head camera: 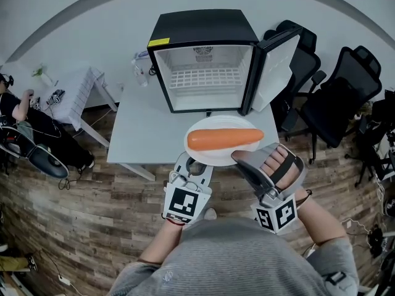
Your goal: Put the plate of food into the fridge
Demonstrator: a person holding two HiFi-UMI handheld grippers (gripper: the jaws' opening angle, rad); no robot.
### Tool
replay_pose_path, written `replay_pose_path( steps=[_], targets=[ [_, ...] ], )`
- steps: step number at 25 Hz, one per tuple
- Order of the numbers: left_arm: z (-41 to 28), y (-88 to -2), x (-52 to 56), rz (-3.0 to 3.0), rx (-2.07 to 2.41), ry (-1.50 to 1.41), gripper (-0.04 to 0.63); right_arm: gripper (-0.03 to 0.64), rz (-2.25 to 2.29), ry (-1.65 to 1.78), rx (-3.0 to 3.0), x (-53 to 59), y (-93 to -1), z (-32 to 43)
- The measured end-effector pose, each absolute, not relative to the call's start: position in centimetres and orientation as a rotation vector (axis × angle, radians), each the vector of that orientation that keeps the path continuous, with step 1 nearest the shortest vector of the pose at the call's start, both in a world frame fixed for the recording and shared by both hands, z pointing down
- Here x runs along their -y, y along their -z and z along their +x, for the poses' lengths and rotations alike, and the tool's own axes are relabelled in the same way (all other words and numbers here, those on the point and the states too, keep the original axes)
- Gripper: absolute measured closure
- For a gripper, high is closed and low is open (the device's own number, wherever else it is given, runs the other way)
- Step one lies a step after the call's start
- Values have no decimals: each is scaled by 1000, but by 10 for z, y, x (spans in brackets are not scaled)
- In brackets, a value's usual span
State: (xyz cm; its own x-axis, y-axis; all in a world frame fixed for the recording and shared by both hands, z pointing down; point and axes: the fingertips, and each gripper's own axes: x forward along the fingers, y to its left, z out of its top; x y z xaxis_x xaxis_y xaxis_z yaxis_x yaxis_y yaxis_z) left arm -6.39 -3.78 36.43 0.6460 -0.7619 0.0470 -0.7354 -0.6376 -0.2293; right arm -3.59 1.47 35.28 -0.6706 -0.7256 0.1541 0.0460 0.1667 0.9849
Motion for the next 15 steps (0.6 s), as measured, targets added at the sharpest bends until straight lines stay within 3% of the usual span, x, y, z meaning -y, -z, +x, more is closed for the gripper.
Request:
replay_pose_path(
  steps=[15],
  targets=[
    [-97, -364, 85, -2692, -1178, 197, 584, 572, 678, 1543, 1789, 31, -351, -72]
  ],
)
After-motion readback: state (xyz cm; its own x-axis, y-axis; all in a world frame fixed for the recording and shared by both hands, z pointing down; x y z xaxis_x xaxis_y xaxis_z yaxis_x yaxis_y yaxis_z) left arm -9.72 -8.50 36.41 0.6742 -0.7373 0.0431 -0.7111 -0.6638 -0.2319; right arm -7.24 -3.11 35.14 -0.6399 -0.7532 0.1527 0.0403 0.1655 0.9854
